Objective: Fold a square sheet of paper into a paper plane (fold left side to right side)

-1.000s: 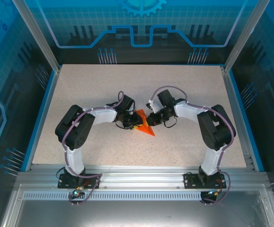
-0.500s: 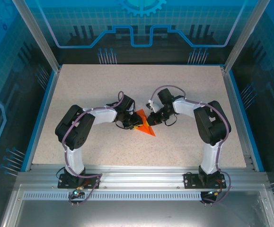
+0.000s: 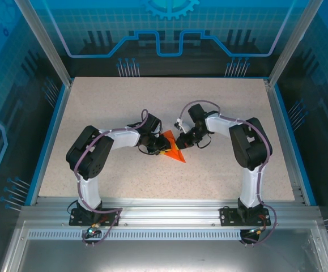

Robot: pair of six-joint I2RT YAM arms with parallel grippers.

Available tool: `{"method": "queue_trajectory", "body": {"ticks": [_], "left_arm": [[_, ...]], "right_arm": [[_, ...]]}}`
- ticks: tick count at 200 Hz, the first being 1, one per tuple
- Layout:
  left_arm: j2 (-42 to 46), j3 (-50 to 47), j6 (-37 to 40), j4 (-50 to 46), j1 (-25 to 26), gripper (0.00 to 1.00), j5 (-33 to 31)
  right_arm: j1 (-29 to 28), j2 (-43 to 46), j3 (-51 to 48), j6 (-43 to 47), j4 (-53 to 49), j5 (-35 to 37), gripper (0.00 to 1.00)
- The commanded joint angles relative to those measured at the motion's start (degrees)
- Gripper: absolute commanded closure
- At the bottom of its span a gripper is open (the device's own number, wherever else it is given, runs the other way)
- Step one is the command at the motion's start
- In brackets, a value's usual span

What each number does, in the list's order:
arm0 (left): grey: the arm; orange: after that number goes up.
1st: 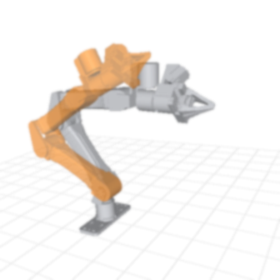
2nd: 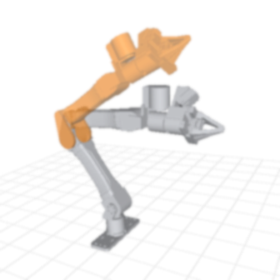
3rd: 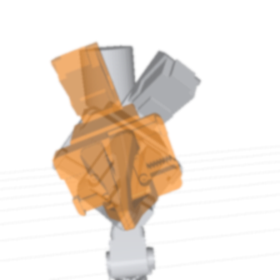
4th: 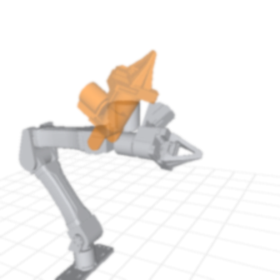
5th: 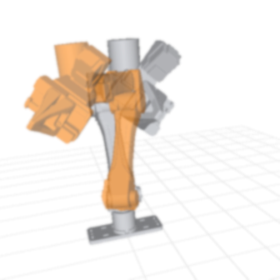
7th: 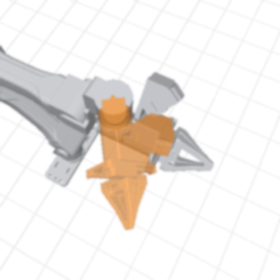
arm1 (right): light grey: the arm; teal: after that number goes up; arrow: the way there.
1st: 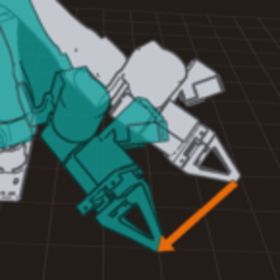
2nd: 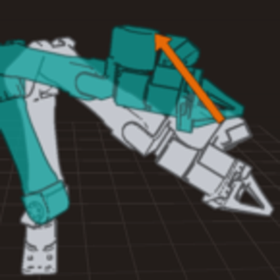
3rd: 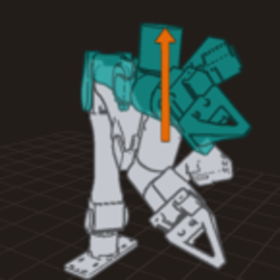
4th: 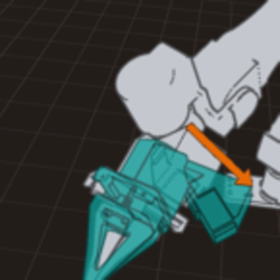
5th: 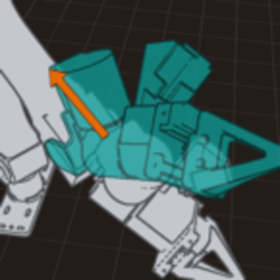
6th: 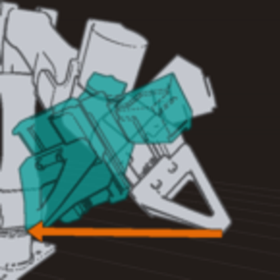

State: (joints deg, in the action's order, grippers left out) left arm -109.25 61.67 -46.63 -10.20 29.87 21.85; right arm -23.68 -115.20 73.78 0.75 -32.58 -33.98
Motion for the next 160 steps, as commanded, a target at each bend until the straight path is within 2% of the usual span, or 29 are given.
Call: {"method": "queue_trajectory", "body": {"ticks": [1,160], "left_arm": [[-0.17,-0.42,0.05,-1.66,0.43,0.74,-0.62],[-0.06,-0.67,0.14,-1.57,0.37,0.75,-0.67]], "right_arm": [[1.26,-1.97,2.05,1.85,-2.39,-1.12,0.97],[2.58,-5.15,6.16,4.74,-5.65,-2.37,0.95]]}}
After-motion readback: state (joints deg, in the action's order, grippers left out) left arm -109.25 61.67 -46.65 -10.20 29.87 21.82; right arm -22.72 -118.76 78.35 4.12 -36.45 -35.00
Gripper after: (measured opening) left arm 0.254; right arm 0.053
